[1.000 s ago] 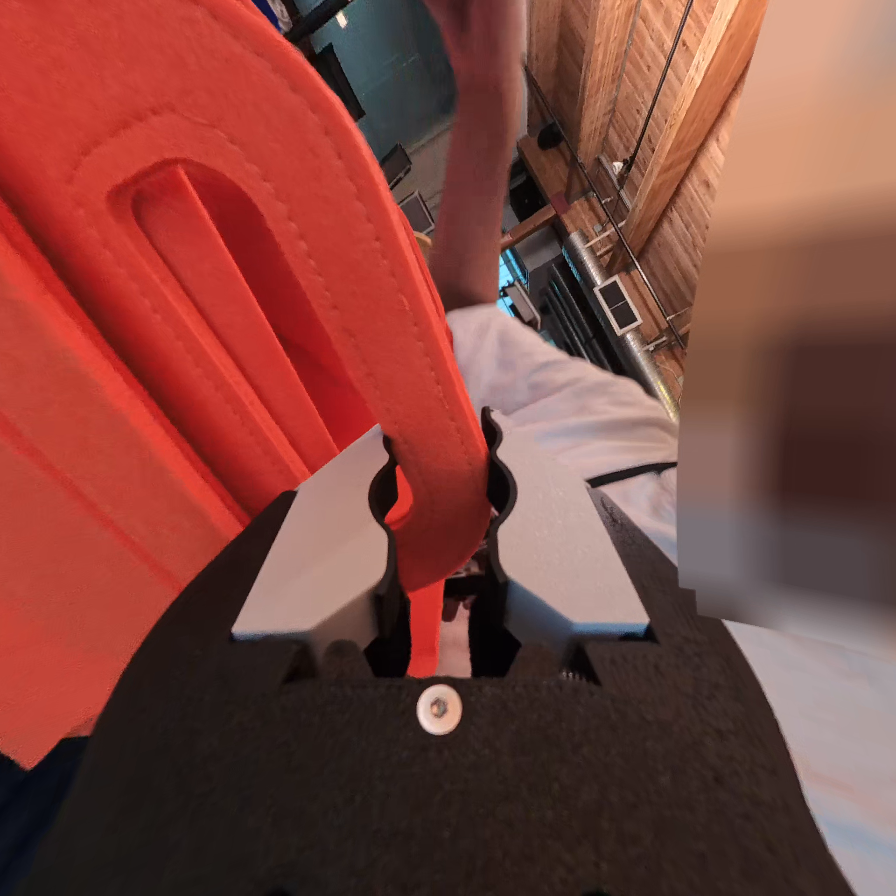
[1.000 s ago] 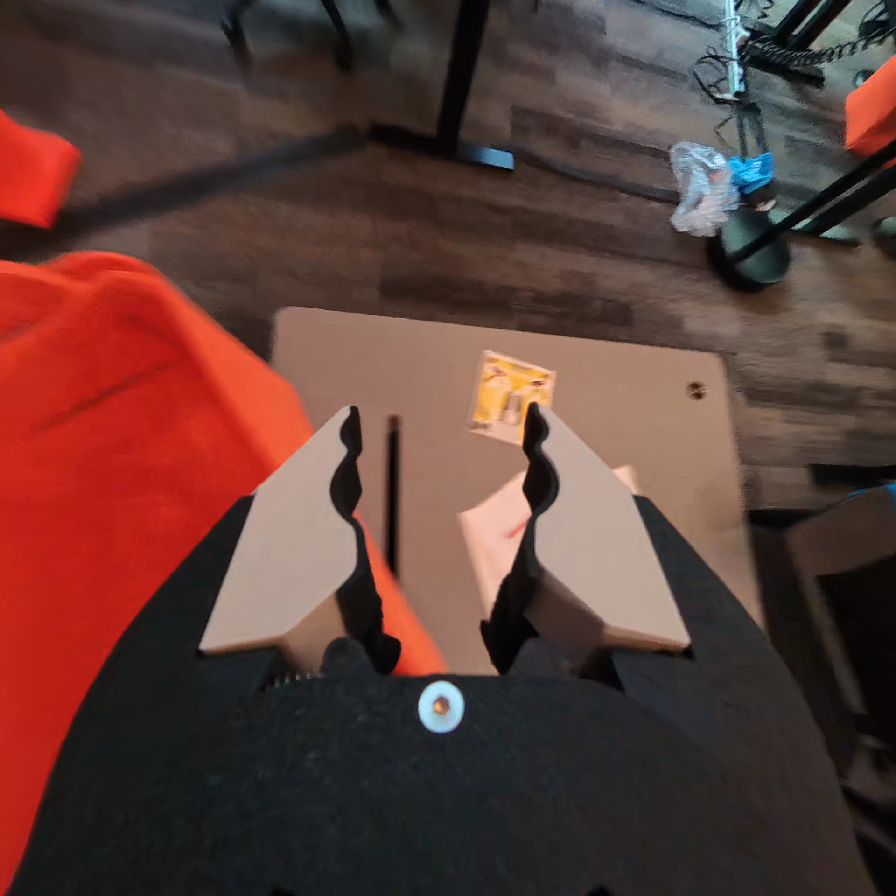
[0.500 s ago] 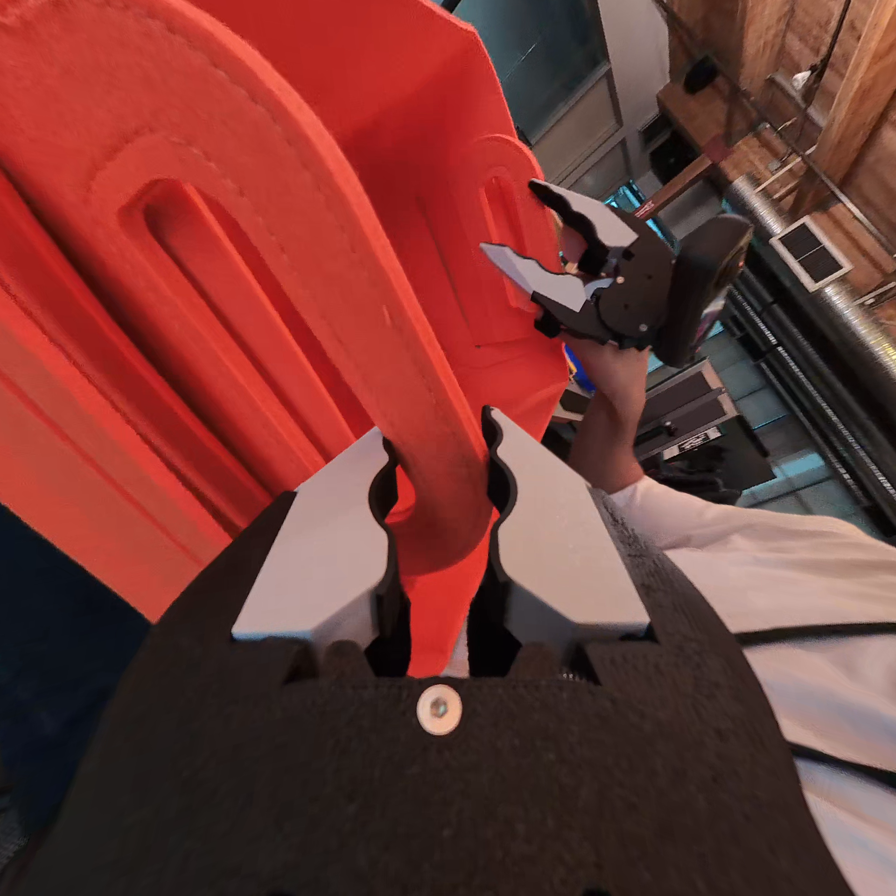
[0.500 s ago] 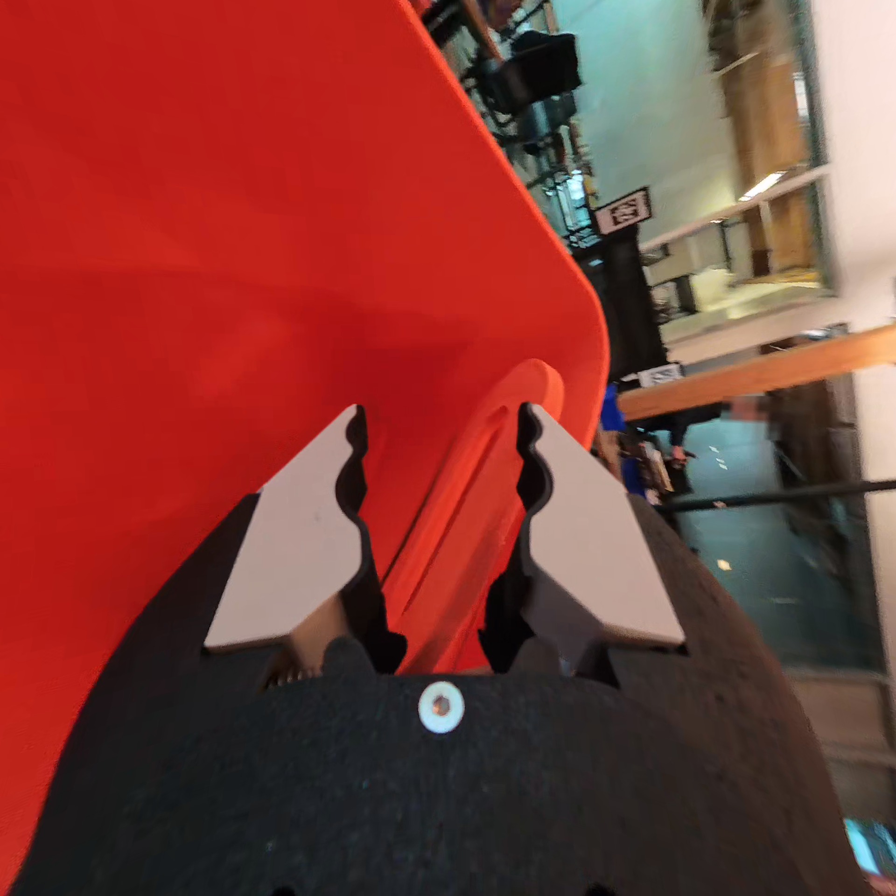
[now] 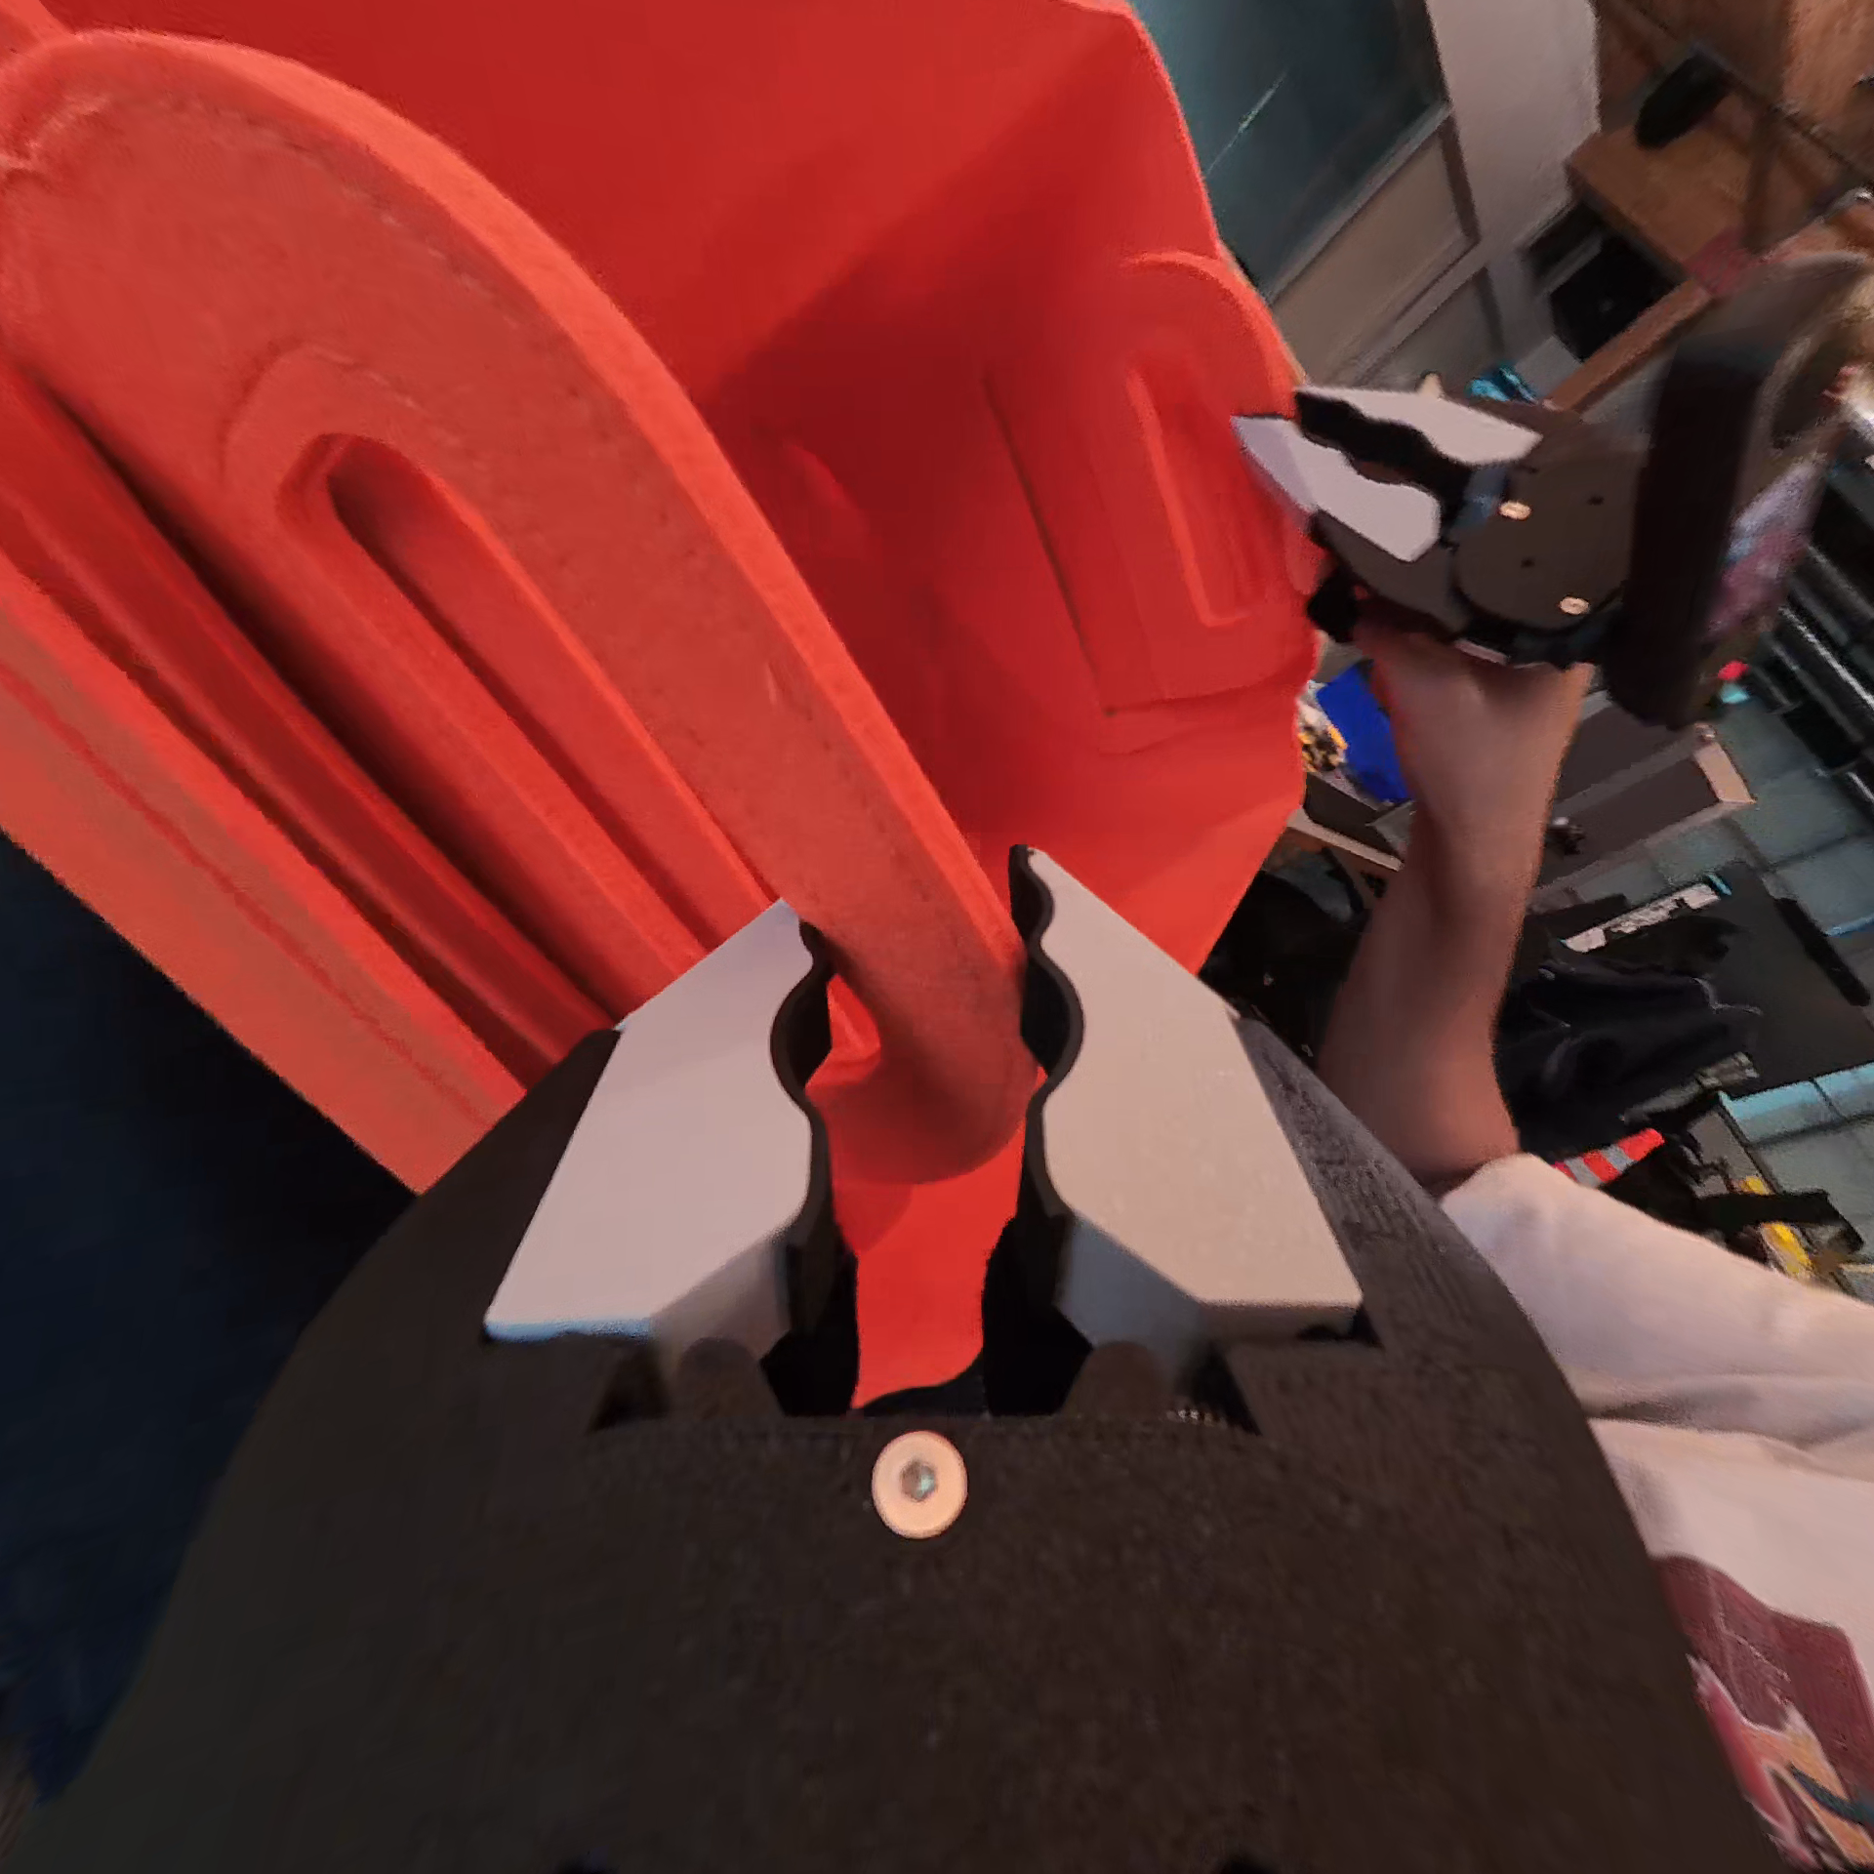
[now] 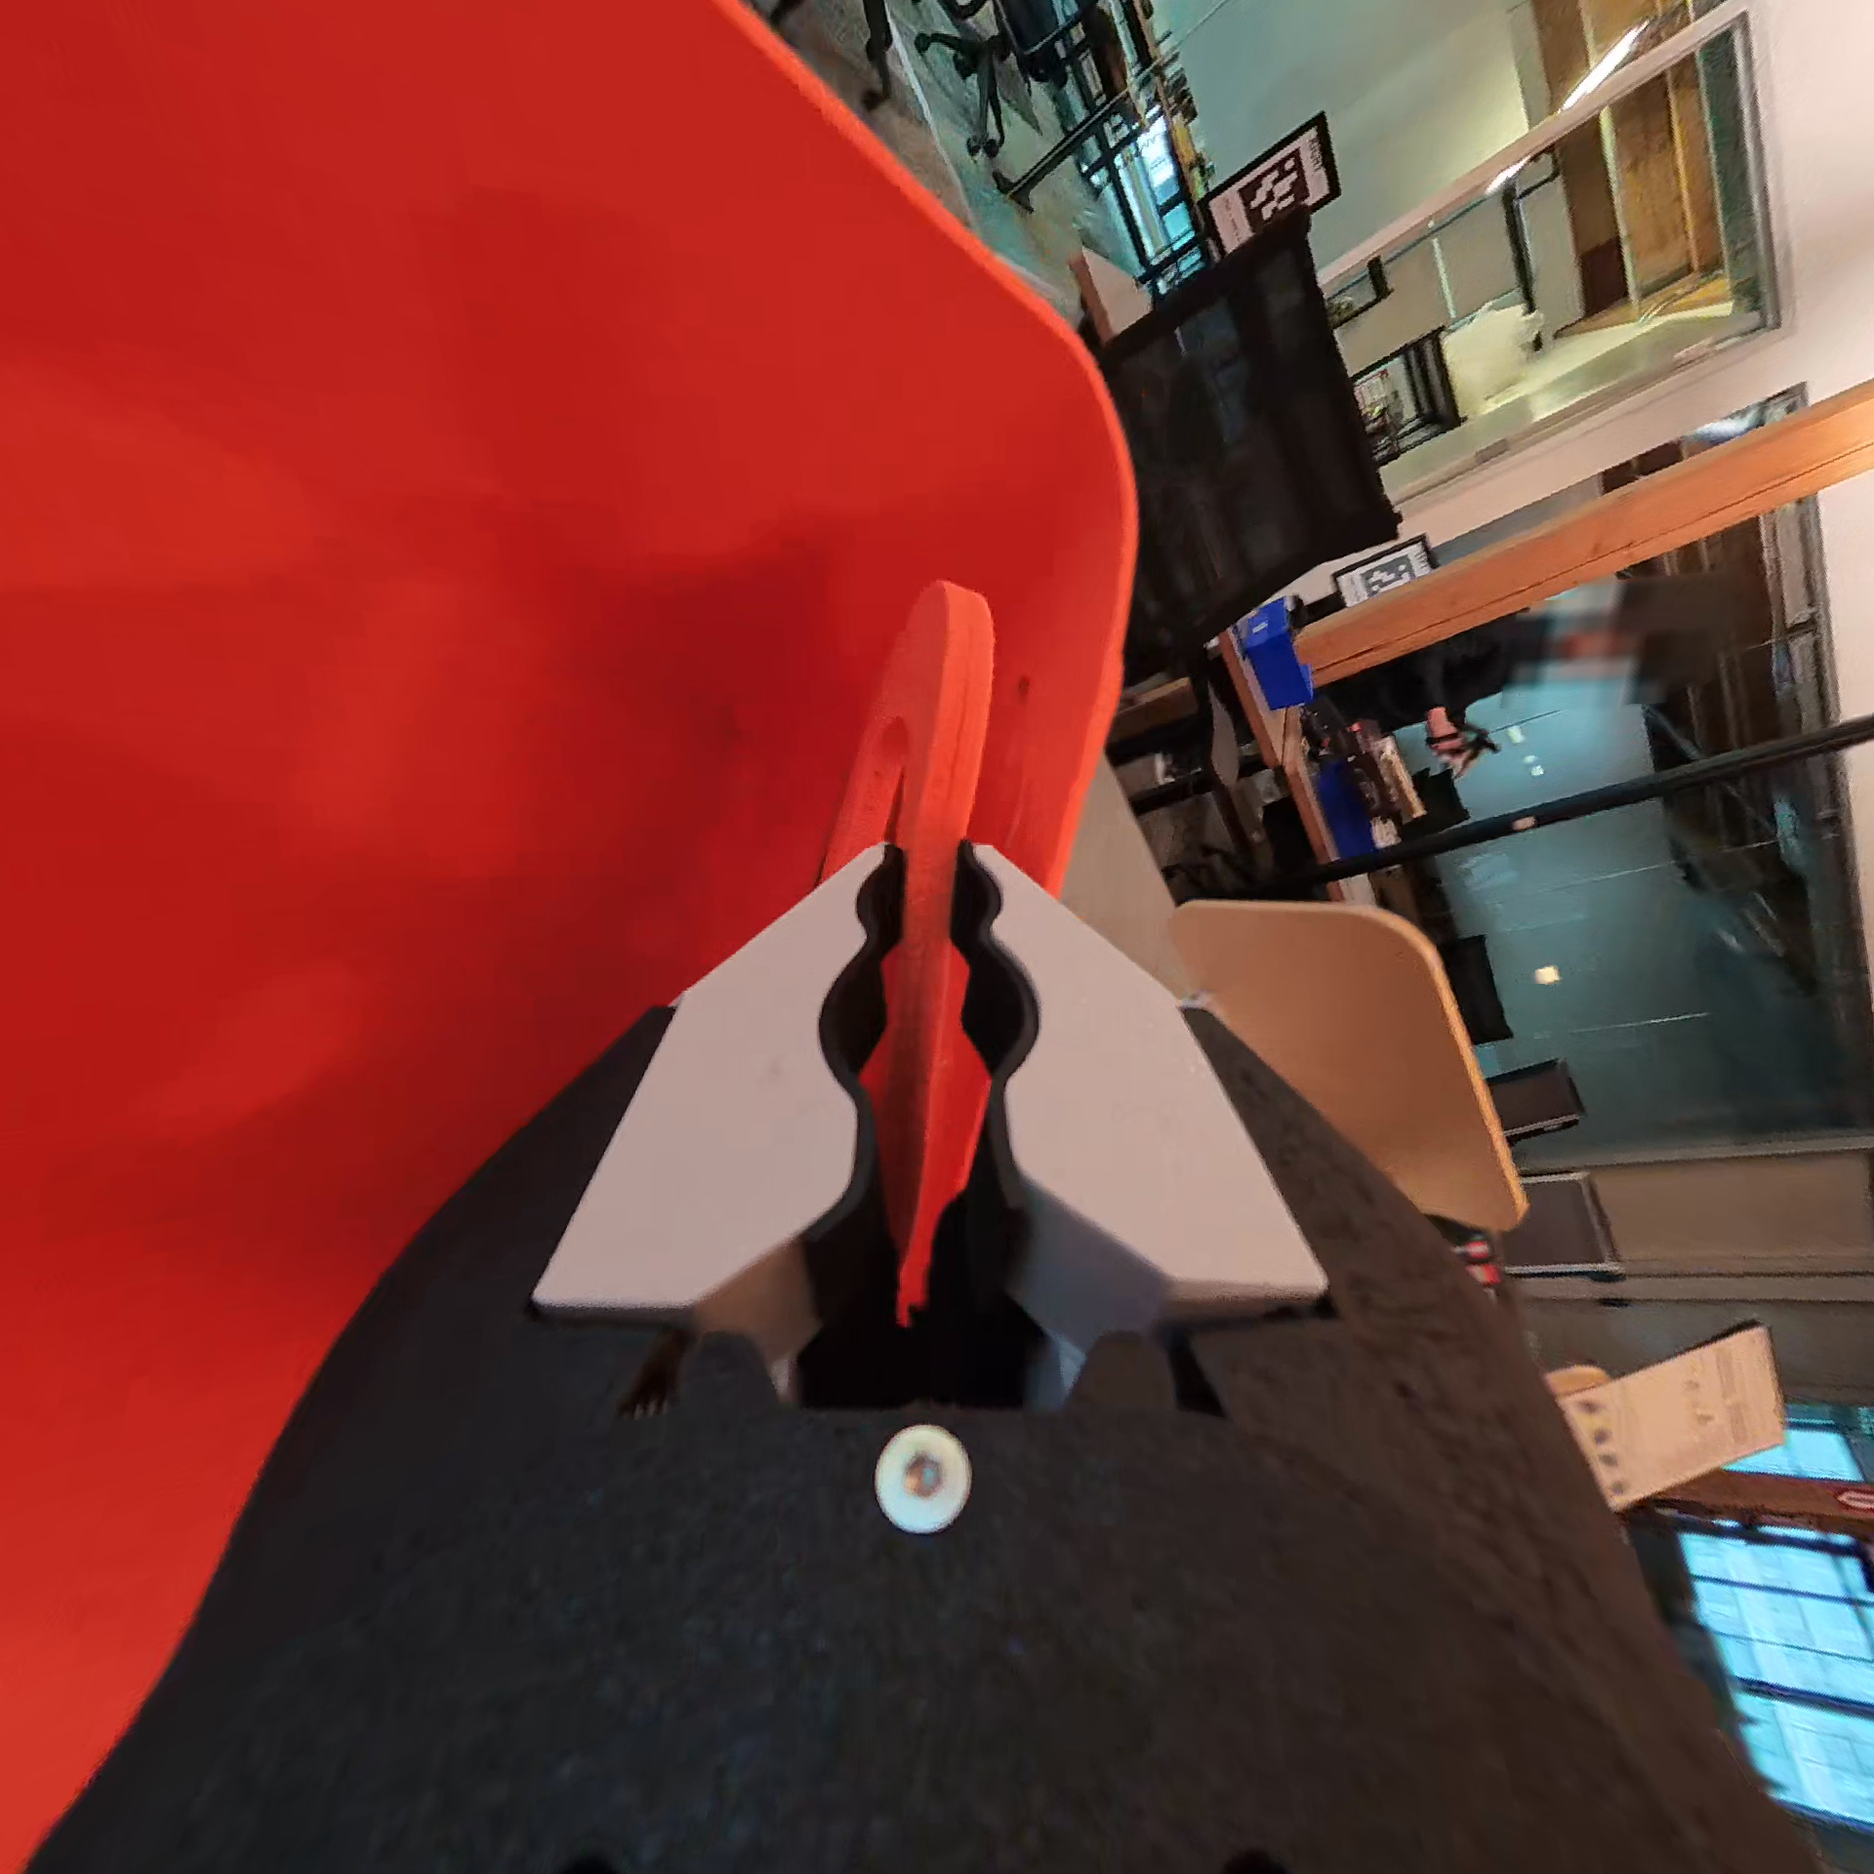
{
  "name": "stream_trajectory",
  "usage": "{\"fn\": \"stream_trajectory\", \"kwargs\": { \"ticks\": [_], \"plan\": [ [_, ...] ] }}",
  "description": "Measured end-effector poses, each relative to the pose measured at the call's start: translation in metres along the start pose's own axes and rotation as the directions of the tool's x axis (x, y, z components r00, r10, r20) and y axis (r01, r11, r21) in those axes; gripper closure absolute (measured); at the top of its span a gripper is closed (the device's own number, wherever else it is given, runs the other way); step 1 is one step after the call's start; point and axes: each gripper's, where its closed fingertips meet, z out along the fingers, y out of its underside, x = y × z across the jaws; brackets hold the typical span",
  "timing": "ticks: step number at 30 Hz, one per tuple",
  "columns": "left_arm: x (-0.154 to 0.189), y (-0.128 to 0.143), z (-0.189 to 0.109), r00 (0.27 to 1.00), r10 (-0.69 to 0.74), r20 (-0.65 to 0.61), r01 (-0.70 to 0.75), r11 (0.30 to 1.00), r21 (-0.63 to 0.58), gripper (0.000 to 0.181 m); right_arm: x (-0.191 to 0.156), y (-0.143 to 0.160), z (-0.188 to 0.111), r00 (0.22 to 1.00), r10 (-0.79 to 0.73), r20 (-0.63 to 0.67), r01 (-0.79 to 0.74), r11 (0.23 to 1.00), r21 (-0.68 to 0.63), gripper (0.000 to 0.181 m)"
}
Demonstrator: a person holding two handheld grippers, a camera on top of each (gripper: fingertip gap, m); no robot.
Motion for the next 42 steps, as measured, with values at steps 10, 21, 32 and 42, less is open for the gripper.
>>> {"fn": "stream_trajectory", "kwargs": {
  "ticks": [10, 21, 32, 42],
  "plan": [
    [0.019, 0.047, -0.085, 0.994, 0.09, 0.062, -0.091, 0.996, 0.008, 0.149, -0.011, 0.036, -0.18, 0.989, 0.142, -0.042, -0.141, 0.989, 0.042, 0.173],
    [0.058, 0.074, -0.039, 0.977, 0.209, -0.035, -0.21, 0.941, -0.266, 0.149, -0.048, 0.139, -0.182, 0.955, 0.29, 0.065, -0.275, 0.945, -0.178, 0.174],
    [0.007, 0.102, 0.084, 0.99, -0.1, -0.101, 0.029, 0.838, -0.545, 0.148, -0.128, 0.225, -0.072, 0.941, 0.298, 0.16, -0.207, 0.881, -0.425, 0.174],
    [-0.184, 0.197, 0.154, 0.995, -0.007, 0.096, 0.077, 0.66, -0.748, 0.152, -0.239, 0.301, 0.049, 0.853, 0.443, 0.276, -0.247, 0.809, -0.534, 0.173]
  ]
}}
